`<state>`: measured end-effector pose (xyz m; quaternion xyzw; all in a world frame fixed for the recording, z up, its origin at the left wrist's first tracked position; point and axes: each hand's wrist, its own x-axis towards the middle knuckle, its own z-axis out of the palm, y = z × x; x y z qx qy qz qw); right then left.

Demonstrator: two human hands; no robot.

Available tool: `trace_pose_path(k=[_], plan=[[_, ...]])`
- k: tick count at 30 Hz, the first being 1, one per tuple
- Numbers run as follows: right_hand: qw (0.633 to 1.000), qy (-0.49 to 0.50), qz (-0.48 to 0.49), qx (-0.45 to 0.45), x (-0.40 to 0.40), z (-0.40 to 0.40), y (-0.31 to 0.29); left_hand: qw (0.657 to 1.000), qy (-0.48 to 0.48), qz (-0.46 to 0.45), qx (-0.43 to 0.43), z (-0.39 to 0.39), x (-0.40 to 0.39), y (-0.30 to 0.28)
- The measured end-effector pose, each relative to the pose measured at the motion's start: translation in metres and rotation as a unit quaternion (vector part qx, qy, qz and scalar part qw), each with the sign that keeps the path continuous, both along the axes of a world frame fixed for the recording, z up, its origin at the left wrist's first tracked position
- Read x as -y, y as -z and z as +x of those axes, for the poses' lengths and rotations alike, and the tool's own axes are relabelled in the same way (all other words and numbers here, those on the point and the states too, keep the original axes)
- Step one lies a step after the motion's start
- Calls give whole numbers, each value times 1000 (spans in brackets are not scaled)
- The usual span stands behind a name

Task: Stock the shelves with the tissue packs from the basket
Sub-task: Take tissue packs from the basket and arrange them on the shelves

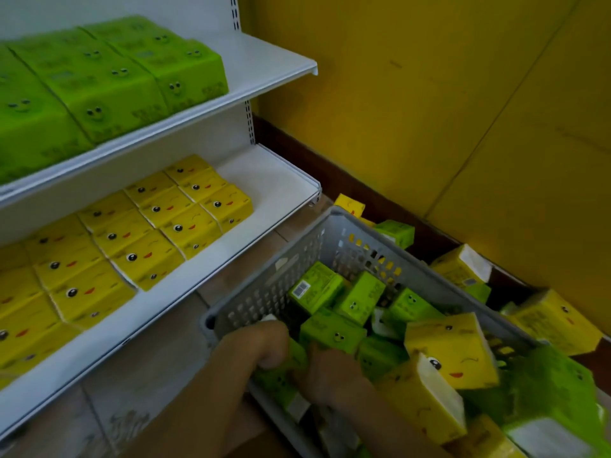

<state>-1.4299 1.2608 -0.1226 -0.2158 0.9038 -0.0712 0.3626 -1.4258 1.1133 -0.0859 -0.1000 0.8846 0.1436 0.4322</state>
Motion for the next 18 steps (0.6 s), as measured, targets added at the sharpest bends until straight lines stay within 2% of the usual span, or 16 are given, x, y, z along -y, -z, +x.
trace_pose_path(k=[5,7,9,11,12,15,18], plan=[[991,105,-85,7,-13,-17,-22,987,-122,58,-88,5,14,-22],[971,166,-170,20,-21,-34,-43,969,-186,117,-109,13,20,-27],[932,228,-278,48,-26,-45,-67,923,-292,218,-120,20,24,-36],[896,250,-362,66,-22,-55,-87,832,-411,355,-111,23,27,-50],[880,252,-397,75,-18,-57,-97,795,-441,398,-120,24,29,-61],[844,235,-474,91,3,-61,-131,742,-477,426,-202,25,38,-98],[858,167,-485,24,32,-57,-167,719,-486,396,-299,31,56,-135]])
